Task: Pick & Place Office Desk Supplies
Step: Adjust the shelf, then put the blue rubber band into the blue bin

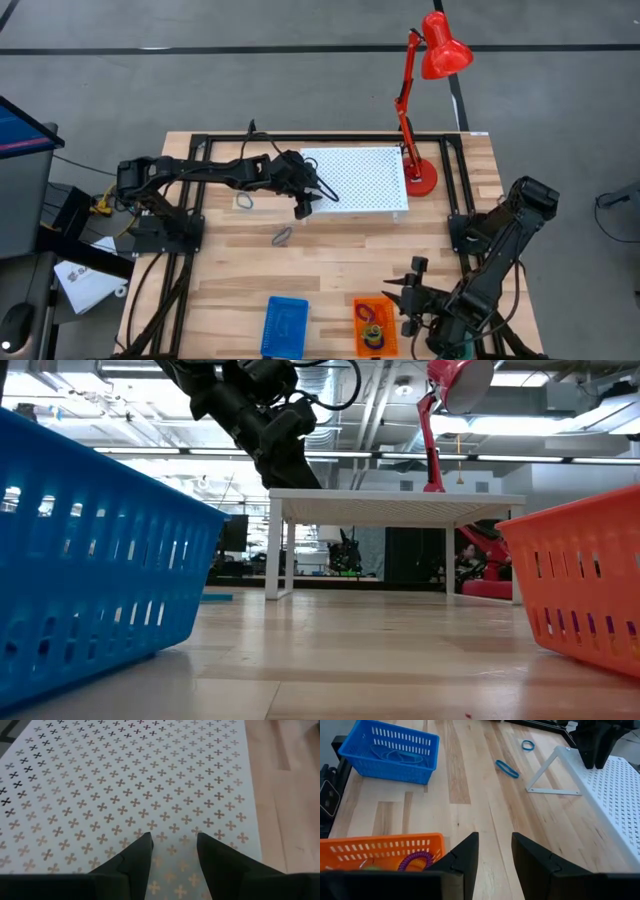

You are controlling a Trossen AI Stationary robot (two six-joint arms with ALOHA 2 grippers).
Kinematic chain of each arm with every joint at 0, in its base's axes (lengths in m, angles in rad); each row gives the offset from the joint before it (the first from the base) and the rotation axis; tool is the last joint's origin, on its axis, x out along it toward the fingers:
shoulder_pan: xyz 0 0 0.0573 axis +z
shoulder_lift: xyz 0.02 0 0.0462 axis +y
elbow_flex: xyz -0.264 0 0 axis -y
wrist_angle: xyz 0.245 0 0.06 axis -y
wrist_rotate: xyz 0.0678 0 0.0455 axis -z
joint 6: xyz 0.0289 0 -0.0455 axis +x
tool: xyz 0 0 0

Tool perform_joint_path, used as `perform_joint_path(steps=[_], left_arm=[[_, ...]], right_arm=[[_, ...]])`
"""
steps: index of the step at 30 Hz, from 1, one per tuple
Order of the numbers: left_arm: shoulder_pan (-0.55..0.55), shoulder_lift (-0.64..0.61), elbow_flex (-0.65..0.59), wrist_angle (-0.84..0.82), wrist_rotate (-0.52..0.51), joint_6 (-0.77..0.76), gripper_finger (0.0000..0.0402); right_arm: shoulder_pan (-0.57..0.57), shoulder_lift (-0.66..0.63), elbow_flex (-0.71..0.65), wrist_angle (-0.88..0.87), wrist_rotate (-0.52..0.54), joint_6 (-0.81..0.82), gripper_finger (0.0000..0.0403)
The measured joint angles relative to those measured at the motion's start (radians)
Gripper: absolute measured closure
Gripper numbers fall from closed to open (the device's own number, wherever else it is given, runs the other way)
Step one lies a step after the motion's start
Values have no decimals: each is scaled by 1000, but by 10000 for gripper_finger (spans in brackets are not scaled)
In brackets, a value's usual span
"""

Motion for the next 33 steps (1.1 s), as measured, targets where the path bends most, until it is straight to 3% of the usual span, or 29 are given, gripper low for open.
perform_joint_path(steps=[14, 33], left_arm=[[-17, -2, -2, -7, -42, -25, 255], [-105, -235, -9, -51, -106, 0, 252]], right_arm=[[1, 0, 0, 0, -3, 11, 290], [-1, 0, 0, 3, -3, 10, 290]])
